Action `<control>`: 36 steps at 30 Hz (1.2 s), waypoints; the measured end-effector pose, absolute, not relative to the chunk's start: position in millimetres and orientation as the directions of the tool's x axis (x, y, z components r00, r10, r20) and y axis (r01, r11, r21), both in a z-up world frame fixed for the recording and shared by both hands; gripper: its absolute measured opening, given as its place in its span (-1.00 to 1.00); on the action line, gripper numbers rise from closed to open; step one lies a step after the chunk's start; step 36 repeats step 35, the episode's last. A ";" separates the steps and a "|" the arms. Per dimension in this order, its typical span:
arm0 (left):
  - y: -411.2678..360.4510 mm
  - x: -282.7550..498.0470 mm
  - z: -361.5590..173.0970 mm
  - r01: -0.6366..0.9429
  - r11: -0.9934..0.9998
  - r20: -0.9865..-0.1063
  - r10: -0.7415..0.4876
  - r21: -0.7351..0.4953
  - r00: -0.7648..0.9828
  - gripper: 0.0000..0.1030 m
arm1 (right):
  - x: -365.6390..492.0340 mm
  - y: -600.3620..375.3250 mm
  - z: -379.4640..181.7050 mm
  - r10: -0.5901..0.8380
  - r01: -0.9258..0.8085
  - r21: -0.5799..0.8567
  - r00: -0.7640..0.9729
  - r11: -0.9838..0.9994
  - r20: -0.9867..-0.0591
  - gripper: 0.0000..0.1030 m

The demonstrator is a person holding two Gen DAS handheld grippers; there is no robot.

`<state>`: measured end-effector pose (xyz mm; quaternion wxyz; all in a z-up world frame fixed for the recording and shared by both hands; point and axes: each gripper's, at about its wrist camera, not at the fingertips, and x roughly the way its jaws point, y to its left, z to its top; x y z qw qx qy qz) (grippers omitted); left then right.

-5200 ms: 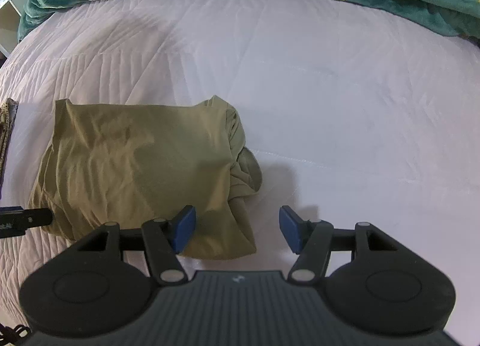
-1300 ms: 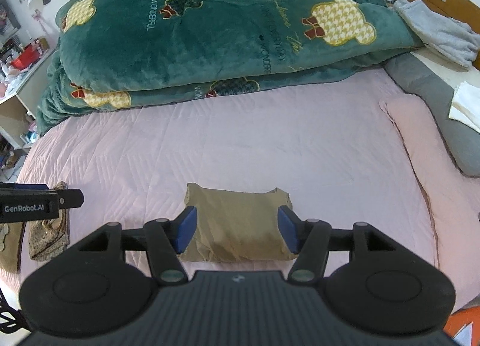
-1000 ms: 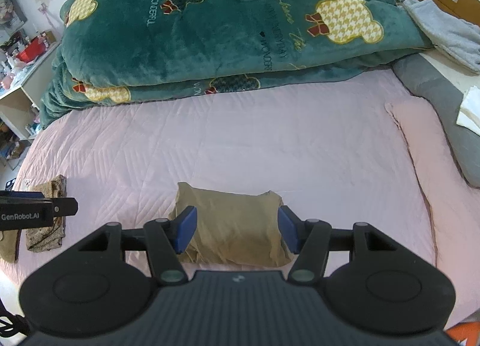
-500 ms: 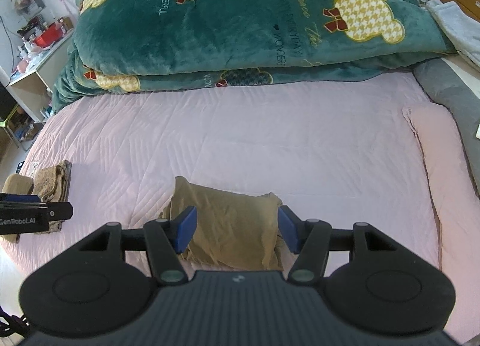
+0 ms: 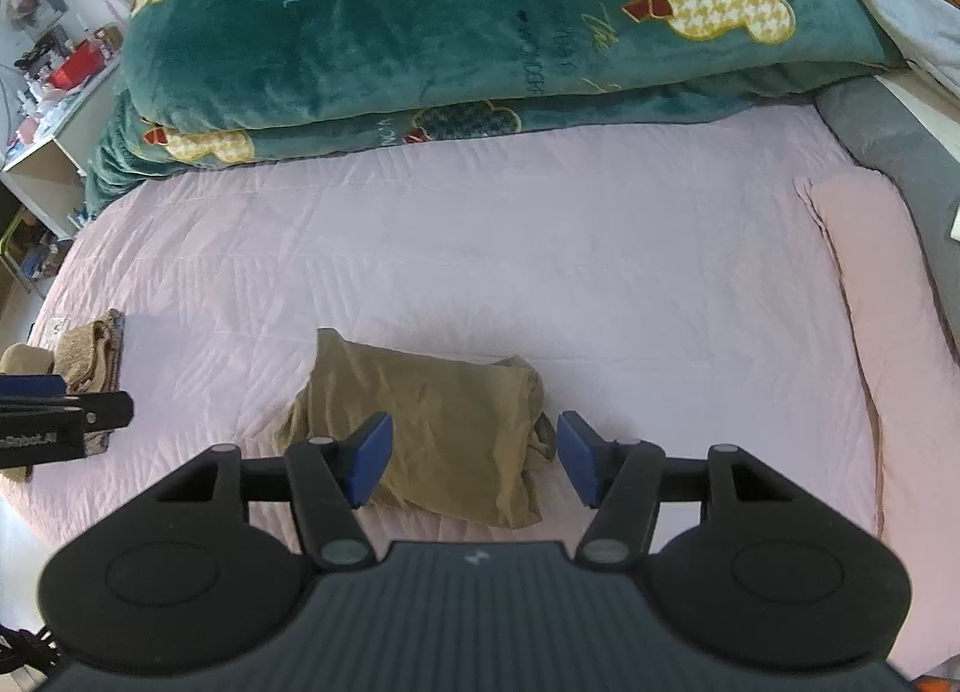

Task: Fold clothes

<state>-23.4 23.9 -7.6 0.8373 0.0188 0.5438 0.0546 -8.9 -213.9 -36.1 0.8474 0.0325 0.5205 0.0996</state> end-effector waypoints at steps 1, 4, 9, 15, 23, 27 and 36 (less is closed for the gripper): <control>23.5 -22.0 -7.8 -0.067 0.994 -0.909 0.111 0.092 0.403 0.32 | -8.3 -214.6 -36.9 0.201 -0.134 0.157 0.436 0.978 -0.877 0.18; 22.5 -15.7 -8.3 -0.052 0.994 -0.907 0.107 0.094 0.408 0.33 | -6.7 -214.2 -36.4 0.189 -0.130 0.146 0.438 0.981 -0.879 0.18; 18.5 -4.6 -5.4 -0.019 0.996 -0.895 0.089 0.090 0.437 0.44 | -4.5 -212.4 -33.9 0.172 -0.124 0.130 0.438 0.984 -0.883 0.18; 20.3 4.9 -5.3 -0.021 0.997 -0.894 0.078 0.077 0.442 0.55 | 2.1 -207.1 -37.8 0.162 -0.122 0.121 0.417 0.985 -0.894 0.18; 27.7 10.2 -0.3 -0.021 0.997 -0.884 0.076 0.074 0.461 0.75 | 7.2 -201.5 -38.1 0.164 -0.133 0.118 0.417 0.984 -0.894 0.18; 28.9 10.5 1.1 -0.026 0.997 -0.882 0.079 0.075 0.465 0.76 | 8.1 -198.6 -37.6 0.169 -0.142 0.120 0.415 0.983 -0.894 0.18; 24.9 8.5 5.1 -0.029 0.994 -0.862 0.109 0.109 0.496 0.76 | 7.1 -197.6 -37.1 0.166 -0.150 0.113 0.413 0.982 -0.895 0.18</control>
